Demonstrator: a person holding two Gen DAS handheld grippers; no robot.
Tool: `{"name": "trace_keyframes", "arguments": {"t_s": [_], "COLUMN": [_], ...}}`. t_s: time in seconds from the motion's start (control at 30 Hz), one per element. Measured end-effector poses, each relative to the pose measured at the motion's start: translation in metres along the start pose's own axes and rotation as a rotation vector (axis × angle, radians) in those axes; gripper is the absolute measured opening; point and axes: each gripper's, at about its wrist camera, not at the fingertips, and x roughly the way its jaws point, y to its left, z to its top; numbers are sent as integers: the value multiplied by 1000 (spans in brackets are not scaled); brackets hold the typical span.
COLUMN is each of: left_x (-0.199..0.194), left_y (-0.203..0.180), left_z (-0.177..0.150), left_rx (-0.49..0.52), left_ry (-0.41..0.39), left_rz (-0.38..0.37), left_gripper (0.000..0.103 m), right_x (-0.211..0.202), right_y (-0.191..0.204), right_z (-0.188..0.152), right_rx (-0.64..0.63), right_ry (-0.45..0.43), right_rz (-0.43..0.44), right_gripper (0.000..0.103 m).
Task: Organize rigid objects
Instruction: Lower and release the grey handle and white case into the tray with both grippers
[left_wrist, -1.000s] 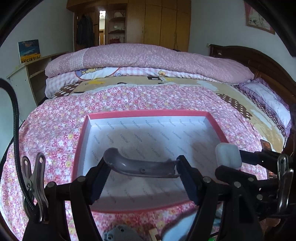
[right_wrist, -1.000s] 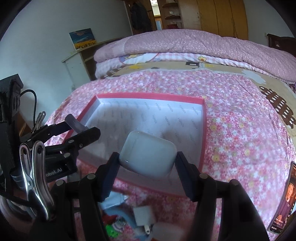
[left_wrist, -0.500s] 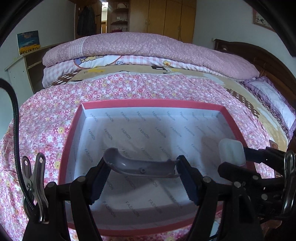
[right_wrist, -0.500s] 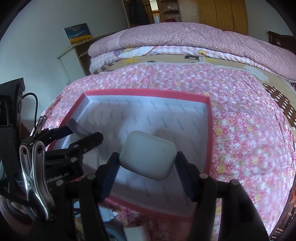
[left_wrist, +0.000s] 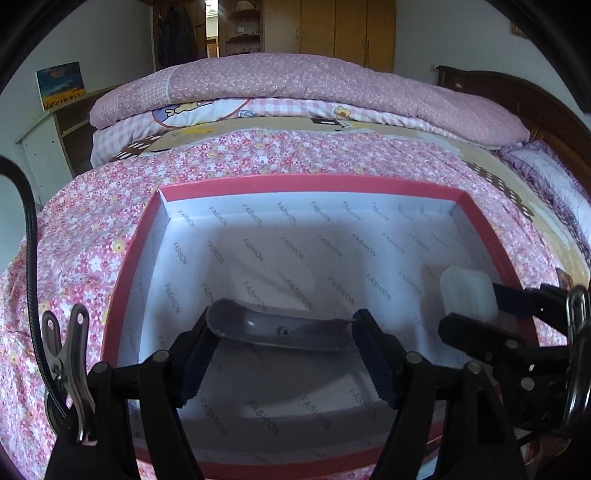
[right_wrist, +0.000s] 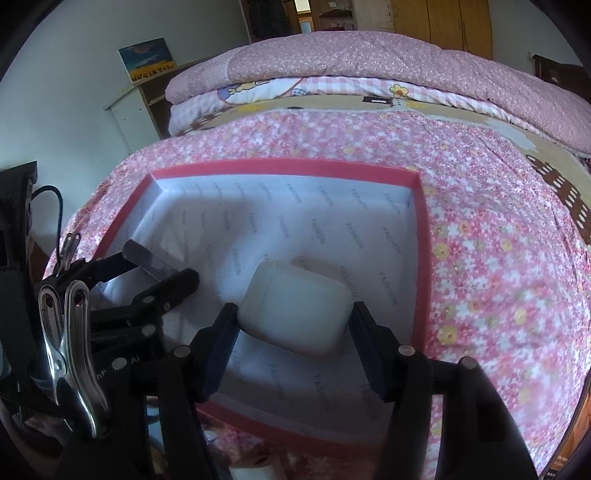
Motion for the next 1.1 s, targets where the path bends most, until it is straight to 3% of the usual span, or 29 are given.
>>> {"name": "trace_keyframes", "arguments": {"t_s": [0.7,0.93,1.1], "left_x": [-8,-13,-26], "left_y": [-11,-9,-8], "left_z": [-13,-13,-10], "left_rx": [-18,-21,-26], "left_ry": [40,54,27], "left_rz": [63,56,62], "left_gripper": [80,80,80], "right_x": [3,-13,-27], "right_y": [-7,-9,-6], "right_z": [3,4,7], "right_rx": [17,42,39], "right_ry": [20,-25,-54], "right_rz": [-15,1,10], "right_gripper": [62,72,73]}}
